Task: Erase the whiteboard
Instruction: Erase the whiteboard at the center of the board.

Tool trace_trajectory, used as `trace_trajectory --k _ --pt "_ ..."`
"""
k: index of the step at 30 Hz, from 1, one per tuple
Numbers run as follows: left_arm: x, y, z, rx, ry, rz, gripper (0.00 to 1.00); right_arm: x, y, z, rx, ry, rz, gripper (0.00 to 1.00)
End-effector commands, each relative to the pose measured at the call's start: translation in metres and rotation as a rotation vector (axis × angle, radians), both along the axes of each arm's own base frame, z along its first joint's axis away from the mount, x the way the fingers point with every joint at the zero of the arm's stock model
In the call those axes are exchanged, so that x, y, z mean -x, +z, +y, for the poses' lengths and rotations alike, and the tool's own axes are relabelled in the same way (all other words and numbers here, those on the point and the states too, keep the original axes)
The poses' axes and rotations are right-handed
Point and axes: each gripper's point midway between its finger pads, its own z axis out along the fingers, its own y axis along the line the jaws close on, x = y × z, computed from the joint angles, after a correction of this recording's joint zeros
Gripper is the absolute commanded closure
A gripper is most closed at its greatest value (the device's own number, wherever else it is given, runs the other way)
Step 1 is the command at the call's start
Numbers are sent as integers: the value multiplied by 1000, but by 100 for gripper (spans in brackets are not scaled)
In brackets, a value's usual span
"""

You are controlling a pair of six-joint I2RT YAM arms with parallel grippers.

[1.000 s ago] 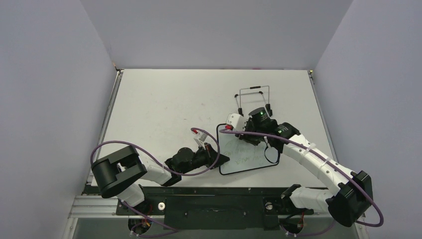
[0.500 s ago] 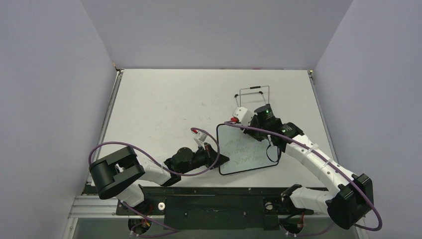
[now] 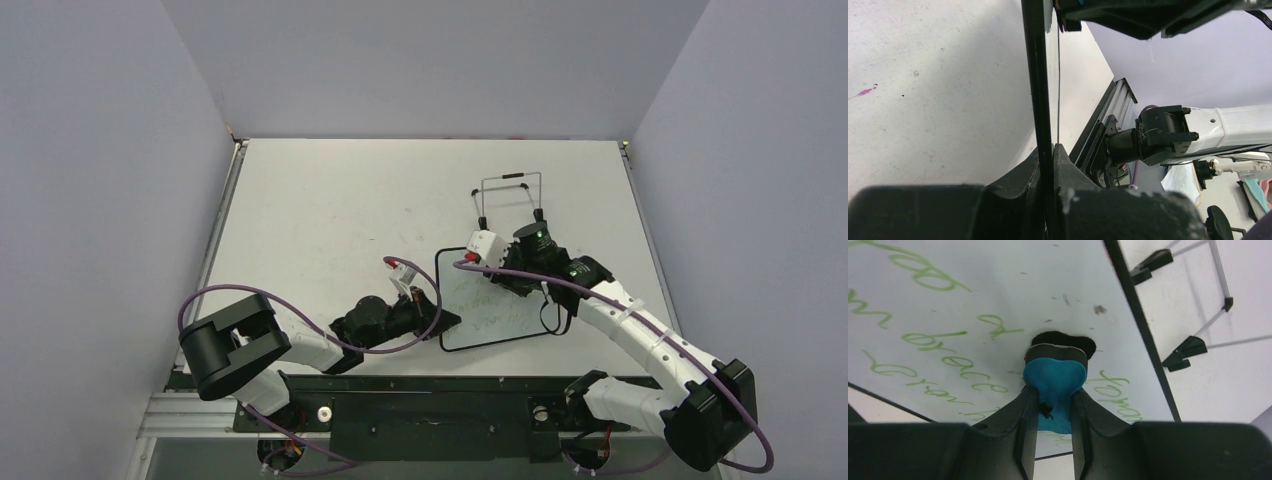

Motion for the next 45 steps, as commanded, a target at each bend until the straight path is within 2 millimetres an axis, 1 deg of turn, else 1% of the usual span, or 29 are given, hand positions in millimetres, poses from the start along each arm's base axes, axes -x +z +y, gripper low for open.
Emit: trace_trajectory --k 1,3,6,9,10,12,13,15,17,18,20,22,25,27,29,32,34,38,39,41,43,44,45 --pt "9 33 -9 80 -67 -102 100 -30 19 -10 -38 -117 -87 100" --pt "9 33 -9 80 -67 -100 100 -30 23 -4 -57 -99 -85 100" --pt "9 33 -9 80 -67 -101 100 -24 23 7 -73 -39 -56 100" --pt "9 32 -9 80 -67 -101 100 -7 15 17 -56 50 -11 100" --pt "9 32 -9 80 -67 -101 100 2 12 21 -54 87 13 100" --pt "9 32 -9 80 -67 -101 100 11 8 22 -46 128 32 100" --pt "9 32 -9 79 -67 -101 100 12 7 21 -40 131 31 100" --pt "9 32 -9 80 -68 -101 100 5 4 11 -10 79 9 100" --pt "9 32 -9 81 -69 -101 100 -9 5 -1 -1 -13 -14 100" --pt "9 32 -10 82 -70 -101 100 -19 8 -8 -4 -61 -24 100" --pt "10 31 -10 81 -73 -99 100 -30 14 -15 -16 -116 -31 100" --pt "10 31 -10 81 -74 -98 100 -34 21 -14 -39 -124 -41 100" --pt "10 31 -9 81 -72 -98 100 -36 29 -7 -79 -114 -40 100" --pt "10 31 -8 82 -70 -99 100 -40 41 -1 -108 -117 -47 100" --pt "10 32 -9 82 -70 -99 100 -41 47 5 -136 -119 -31 100" --pt "10 31 -10 80 -73 -98 100 -35 47 17 -163 -77 16 100" --pt "10 31 -10 81 -75 -96 100 -27 41 25 -139 -31 45 100" --pt "10 32 -9 84 -73 -99 100 -1 20 38 -61 92 106 100" --pt "10 32 -9 83 -70 -100 100 3 15 36 -43 98 124 100" --pt "10 32 -8 79 -69 -100 100 2 12 29 -13 75 114 100" --pt "10 32 -8 79 -69 -102 100 -7 10 16 0 2 96 100" --pt "10 32 -8 78 -70 -102 100 -17 11 7 -2 -51 75 100" --pt "10 32 -8 78 -73 -101 100 -21 13 3 -15 -88 67 100"
